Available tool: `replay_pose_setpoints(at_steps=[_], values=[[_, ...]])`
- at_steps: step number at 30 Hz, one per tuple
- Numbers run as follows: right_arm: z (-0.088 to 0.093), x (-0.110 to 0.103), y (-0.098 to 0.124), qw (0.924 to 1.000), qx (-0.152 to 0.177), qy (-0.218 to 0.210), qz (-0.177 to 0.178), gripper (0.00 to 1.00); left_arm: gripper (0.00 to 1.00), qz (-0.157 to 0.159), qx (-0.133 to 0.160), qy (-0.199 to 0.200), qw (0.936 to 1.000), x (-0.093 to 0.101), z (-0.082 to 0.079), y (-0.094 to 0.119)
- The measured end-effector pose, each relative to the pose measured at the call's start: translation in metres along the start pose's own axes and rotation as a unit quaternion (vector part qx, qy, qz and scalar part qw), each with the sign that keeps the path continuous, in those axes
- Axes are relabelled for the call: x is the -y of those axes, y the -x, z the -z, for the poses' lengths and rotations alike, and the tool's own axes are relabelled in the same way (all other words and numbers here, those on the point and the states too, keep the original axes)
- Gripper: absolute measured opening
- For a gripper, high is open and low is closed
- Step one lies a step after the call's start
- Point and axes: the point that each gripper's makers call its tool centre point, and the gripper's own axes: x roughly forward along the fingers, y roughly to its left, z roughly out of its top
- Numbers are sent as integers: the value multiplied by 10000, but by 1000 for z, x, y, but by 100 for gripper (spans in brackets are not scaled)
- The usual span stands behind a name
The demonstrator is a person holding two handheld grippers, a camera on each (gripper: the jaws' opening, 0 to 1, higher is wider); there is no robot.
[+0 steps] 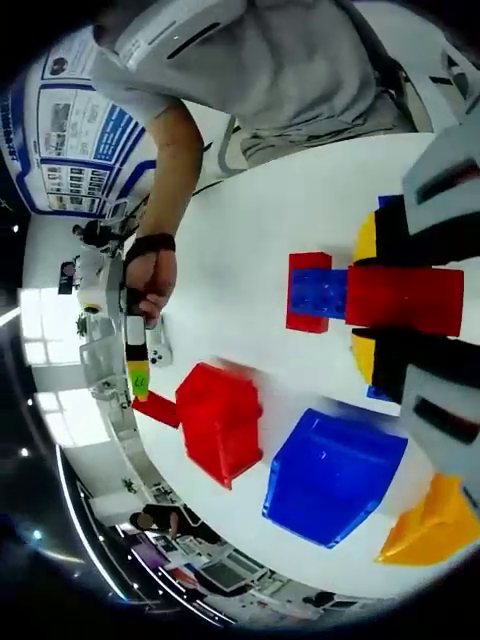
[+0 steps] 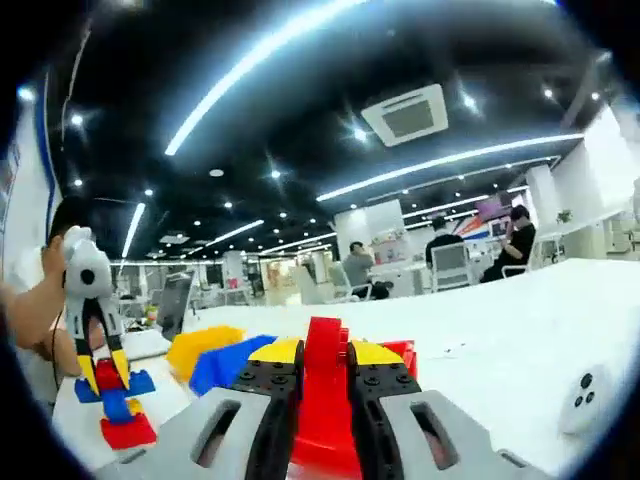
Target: Take apart the toy blocks one by one and place each separated block into its matching bin, sorting the blocks by their type until all the connected pieces are disassembled and separated into the correct bins
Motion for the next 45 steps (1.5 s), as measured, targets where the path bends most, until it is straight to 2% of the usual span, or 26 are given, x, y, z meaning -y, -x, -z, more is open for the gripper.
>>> replay_pose_setpoints(at_steps=[3,4,6,10,14,21,24,27,30,32,34,35,36,38,40,43,45], values=[[5,-5,-3,9999,-83,85,-44,18,26,-7,29,9,10000,0,0,0],[10,-8,-5,9996,-213,146,-118,19,26,-7,36,12,10000,0,0,0],[21,-8,-9,9988,-465,9,-139,19,26,5,31,5,10000,0,0,0],[21,0,-13,9991,-416,59,23,43,26,8,3,0,10000,-1,0,0],[14,-4,-5,9992,-387,-84,-10,39,26,-10,38,12,10000,-1,0,0],[3,-44,13,9975,-420,57,-557,34,26,-12,73,11,10000,-1,0,1],[5,-61,20,9956,-527,-20,-779,34,26,-6,93,10,10000,-1,-1,1],[16,-82,29,9909,-742,-196,-1107,33,26,-10,96,16,10000,-1,-1,1],[46,-119,45,9740,-1341,-557,-1739,33,26,-32,81,13,10000,-1,0,1],[60,-133,53,9640,-1619,-980,-1865,33,26,-25,92,14,10000,-1,0,1],[76,-148,65,9486,-2041,-1418,-1961,33,26,-18,105,13,9999,-1,0,1],[86,-158,72,9353,-2337,-1758,-1992,33,26,-14,109,10,9999,-1,0,0],[89,-163,75,9285,-2442,-1958,-1998,33,26,-11,113,11,9999,0,-1,0],[97,-173,82,9024,-2746,-2708,-1922,32,26,-13,113,7,9999,0,-1,0],[104,-177,85,8840,-2979,-3112,-1816,32,26,-20,107,-3,9999,0,-1,0],[103,-184,84,8678,-2997,-3541,-1782,30,26,-2,123,-12,9999,0,-1,0],[106,-185,83,8631,-3008,-3670,-1726,29,26,12,137,-27,9999,0,-1,0]])
